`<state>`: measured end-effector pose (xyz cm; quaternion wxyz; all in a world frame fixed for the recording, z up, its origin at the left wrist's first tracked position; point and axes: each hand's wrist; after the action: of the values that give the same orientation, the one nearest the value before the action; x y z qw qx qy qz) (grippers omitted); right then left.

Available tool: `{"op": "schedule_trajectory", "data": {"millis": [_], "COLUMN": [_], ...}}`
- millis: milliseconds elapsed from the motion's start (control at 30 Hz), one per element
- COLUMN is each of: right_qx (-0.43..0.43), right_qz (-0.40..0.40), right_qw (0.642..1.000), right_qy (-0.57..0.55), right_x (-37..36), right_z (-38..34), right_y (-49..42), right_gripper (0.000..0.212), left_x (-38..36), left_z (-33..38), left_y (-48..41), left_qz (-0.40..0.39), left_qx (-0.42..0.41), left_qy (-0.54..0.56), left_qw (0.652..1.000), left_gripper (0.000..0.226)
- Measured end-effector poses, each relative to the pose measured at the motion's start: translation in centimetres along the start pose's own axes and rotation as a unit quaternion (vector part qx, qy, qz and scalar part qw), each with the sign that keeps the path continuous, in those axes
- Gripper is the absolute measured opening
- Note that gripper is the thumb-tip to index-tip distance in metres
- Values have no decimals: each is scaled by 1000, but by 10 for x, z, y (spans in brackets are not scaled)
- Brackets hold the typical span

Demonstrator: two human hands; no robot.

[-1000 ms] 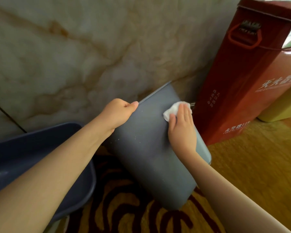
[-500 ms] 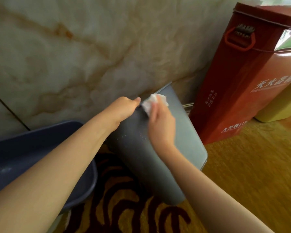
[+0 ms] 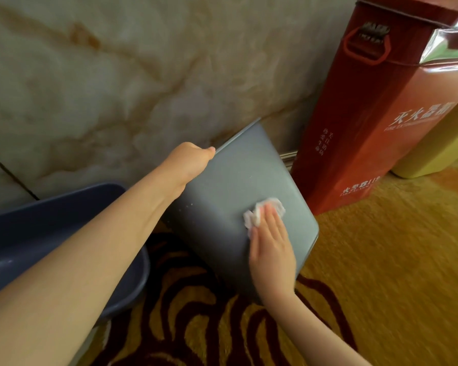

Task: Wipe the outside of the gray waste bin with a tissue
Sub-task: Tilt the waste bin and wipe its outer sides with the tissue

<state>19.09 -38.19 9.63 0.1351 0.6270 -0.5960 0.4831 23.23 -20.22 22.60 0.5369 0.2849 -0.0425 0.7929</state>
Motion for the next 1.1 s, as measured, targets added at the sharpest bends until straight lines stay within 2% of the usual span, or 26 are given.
{"op": "schedule_trajectory", "data": {"millis": [100, 167, 200, 300, 367, 467, 567, 633, 667, 767, 867, 1000, 1067, 1100], "right_qx": [-80, -144, -185, -270, -248, -158, -14, -2, -14, -92, -154, -248, -308, -342], "right_qz": [-3, 11, 33, 123, 162, 115, 57, 41, 41, 62, 62, 45, 44, 45], "right_qw": [997, 989, 981, 931, 919, 938, 980, 992, 994, 983, 973, 961, 943, 930], "right_qy": [22, -2, -39, -213, -260, -288, -190, -115, -97, -143, -158, -110, -117, -125], "right_x": [3, 7, 10, 30, 39, 34, 15, 1, -3, -1, 3, 3, 4, 7], "right_z": [46, 62, 61, 32, 6, -37, -69, -69, -62, -35, 5, 67, 85, 90], "right_y": [40, 46, 44, 9, -22, -69, -92, -98, -101, -111, -108, -63, -42, -36], "right_gripper": [41, 33, 31, 45, 38, 34, 32, 41, 44, 46, 34, 25, 26, 27], "left_x": [0, -2, -4, -5, -4, -5, -12, -17, -19, -21, -24, -20, -17, -15], "left_z": [0, 2, 3, 5, 4, 5, 9, 11, 11, 13, 16, 14, 13, 13], "left_y": [0, 3, 3, 4, 8, 12, 18, 22, 23, 24, 25, 20, 17, 16], "left_qz": [-1, 2, 3, 1, -9, 0, 45, 82, 98, 112, 101, 53, 10, -11], "left_qx": [1, 2, 4, 22, 32, 42, 7, -28, -44, -74, -68, -27, -7, 2], "left_qy": [7, 9, 10, 16, 10, 3, -36, -95, -123, -156, -141, -75, -36, -15], "left_qw": [1000, 1000, 1000, 1000, 999, 999, 998, 992, 987, 979, 982, 995, 999, 1000], "left_gripper": [14, 16, 20, 44, 54, 52, 39, 47, 52, 55, 53, 40, 28, 33]}}
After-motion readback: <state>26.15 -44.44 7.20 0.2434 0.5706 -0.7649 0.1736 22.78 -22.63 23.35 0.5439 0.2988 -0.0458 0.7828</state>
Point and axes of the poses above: each hand's wrist, its own y-axis away from the middle knuckle, its own x-axis out of the back of the hand, z = x × y, and after that the axes turned 1 degree about x, right-handed
